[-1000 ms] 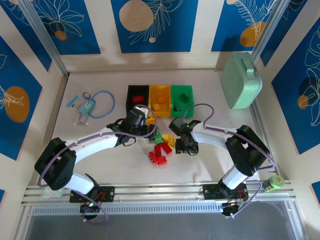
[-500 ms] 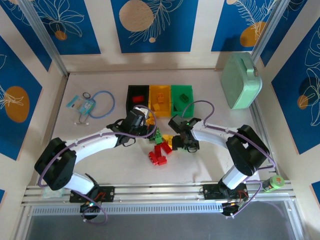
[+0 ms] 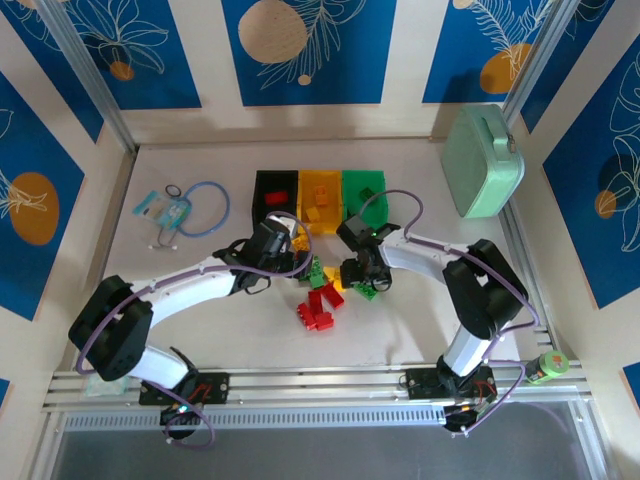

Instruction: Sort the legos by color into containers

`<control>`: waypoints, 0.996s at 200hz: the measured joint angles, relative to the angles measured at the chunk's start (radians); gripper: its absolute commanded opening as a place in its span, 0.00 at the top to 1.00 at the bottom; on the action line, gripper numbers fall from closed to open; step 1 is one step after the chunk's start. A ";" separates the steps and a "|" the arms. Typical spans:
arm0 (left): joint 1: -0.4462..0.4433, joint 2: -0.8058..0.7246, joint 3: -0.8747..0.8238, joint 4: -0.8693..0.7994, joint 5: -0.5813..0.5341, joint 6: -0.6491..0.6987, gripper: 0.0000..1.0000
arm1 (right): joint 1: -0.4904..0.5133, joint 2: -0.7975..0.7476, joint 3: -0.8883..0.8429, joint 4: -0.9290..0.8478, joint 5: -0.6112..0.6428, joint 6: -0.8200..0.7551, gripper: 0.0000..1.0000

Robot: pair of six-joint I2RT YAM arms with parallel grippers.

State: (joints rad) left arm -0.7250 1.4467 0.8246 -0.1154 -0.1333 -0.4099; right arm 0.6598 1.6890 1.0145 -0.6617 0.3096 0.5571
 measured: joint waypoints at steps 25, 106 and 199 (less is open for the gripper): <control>0.000 0.000 0.000 0.000 0.000 0.000 0.13 | 0.002 0.010 0.000 0.003 -0.003 -0.008 0.36; 0.001 0.000 0.000 0.003 0.000 0.000 0.13 | 0.014 0.007 -0.036 0.004 -0.001 -0.003 0.45; 0.001 -0.006 -0.007 0.003 0.000 0.000 0.14 | 0.003 -0.047 -0.008 -0.039 0.009 0.026 0.65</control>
State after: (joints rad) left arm -0.7242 1.4406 0.8177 -0.1120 -0.1329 -0.4103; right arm 0.6628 1.6421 1.0065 -0.7010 0.3183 0.5827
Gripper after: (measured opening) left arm 0.867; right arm 0.353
